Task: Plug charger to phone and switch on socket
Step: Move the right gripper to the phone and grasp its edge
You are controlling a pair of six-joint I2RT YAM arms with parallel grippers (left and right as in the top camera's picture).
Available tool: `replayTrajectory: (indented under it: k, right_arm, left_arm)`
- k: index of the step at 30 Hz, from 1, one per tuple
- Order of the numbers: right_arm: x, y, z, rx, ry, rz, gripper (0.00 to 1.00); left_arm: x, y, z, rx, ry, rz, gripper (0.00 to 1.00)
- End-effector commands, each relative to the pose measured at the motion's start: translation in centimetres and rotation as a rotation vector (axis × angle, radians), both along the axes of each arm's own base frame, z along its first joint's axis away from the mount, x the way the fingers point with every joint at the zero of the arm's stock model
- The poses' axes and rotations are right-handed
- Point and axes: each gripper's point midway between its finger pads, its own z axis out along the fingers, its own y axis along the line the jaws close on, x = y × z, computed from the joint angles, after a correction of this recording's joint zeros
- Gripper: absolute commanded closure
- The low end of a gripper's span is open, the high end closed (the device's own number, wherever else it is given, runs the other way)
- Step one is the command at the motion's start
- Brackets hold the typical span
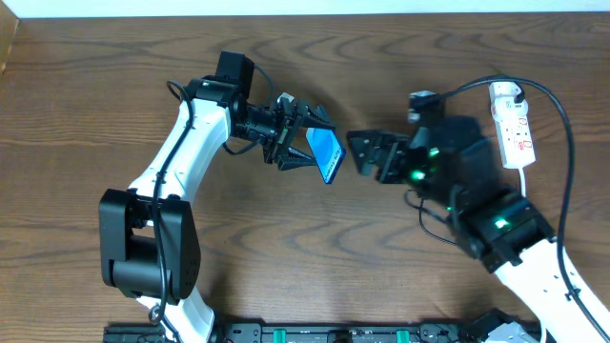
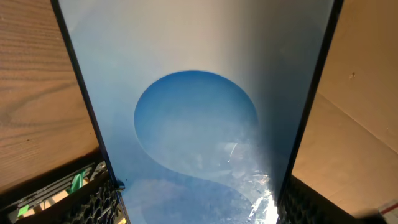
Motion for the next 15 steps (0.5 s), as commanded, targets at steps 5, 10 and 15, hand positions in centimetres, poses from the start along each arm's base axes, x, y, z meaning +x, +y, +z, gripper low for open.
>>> replayTrajectory:
  k: [5, 10, 15]
  right_arm:
    - [-0.4, 1.8, -1.1, -0.100, -0.023, -0.102, 0.18]
    - [-0.3, 3.3, -3.6, -0.132, 0.031, -0.123, 0.19]
    - [0.2, 3.8, -6.1, -0.110, 0.124, -0.177, 0.26]
  left_arm:
    - [-0.1, -0.1, 1.3, -0.045, -0.013, -0.004, 0.32]
    - [-0.1, -0.1, 1.3, -0.045, -0.013, -0.004, 0.32]
    - [-0.1, -0.1, 1.3, -0.045, -0.013, -0.004, 0.32]
